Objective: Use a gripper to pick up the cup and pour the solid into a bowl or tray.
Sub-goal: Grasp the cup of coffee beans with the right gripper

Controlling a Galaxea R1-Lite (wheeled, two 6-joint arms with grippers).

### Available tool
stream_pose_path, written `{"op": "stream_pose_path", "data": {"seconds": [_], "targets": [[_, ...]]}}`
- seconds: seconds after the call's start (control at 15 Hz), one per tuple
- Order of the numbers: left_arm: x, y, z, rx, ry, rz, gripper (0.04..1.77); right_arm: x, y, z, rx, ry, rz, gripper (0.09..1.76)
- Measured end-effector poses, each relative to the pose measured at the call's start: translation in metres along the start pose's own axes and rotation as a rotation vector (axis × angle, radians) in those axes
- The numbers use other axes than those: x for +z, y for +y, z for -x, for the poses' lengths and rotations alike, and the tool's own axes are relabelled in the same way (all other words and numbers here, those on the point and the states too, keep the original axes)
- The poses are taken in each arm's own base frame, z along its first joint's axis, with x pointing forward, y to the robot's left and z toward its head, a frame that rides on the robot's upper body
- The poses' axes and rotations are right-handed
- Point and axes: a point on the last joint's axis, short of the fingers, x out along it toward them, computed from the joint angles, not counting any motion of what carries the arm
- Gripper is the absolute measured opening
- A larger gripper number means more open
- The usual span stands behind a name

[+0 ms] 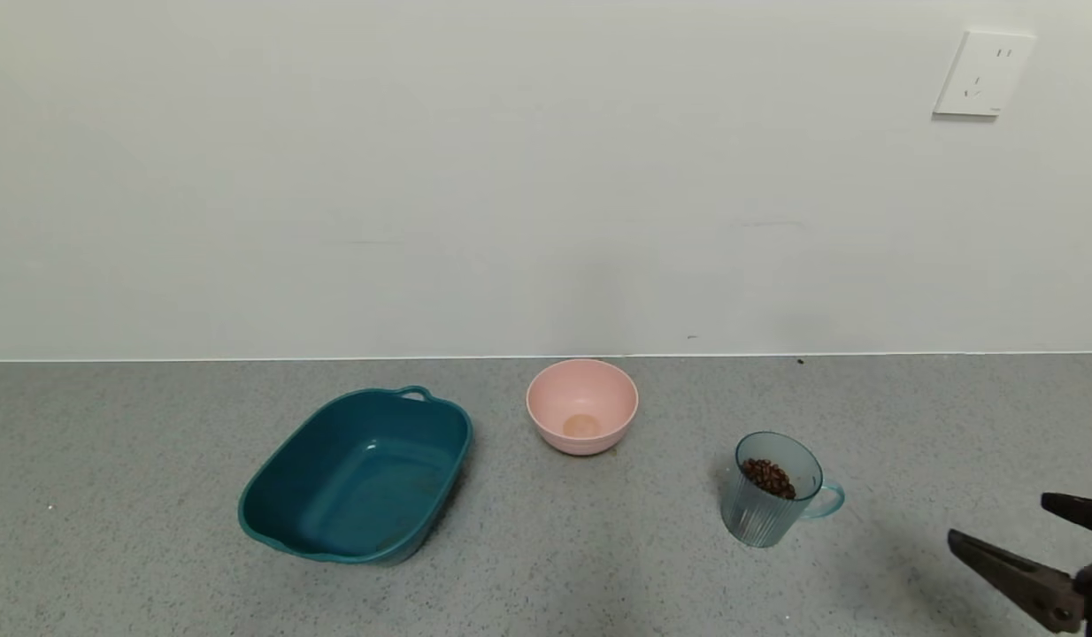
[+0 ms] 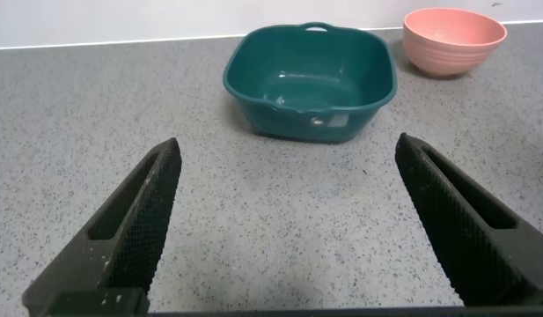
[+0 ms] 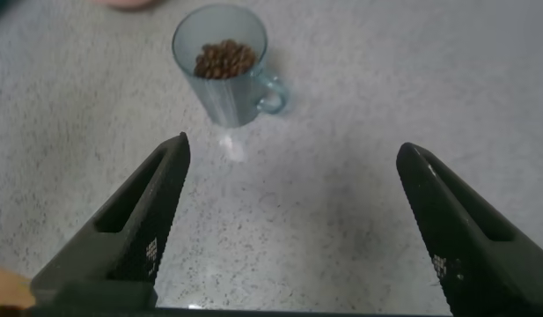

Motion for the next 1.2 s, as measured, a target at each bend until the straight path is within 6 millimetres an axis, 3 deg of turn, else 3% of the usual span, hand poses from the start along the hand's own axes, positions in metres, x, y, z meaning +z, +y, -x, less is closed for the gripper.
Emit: {"op": "stream_pose_path", "data": {"seconds": [0.33, 0.67, 1.2], "targets": [[0.0, 0.0, 0.0, 0.0, 0.0, 0.0, 1.75, -0.008, 0.032, -0.037, 0.036, 0.155, -0.032, 1.71], [0.0, 0.0, 0.0, 0.0, 0.001, 0.0, 1.75, -0.013, 0.063, -0.073, -0.007, 0.156, -0.04, 1.71], [0.0, 0.0, 0.0, 0.0, 0.0, 0.0, 1.75, -0.034, 0.091, -0.135, -0.133, 0.12, -0.14, 1.71]]}}
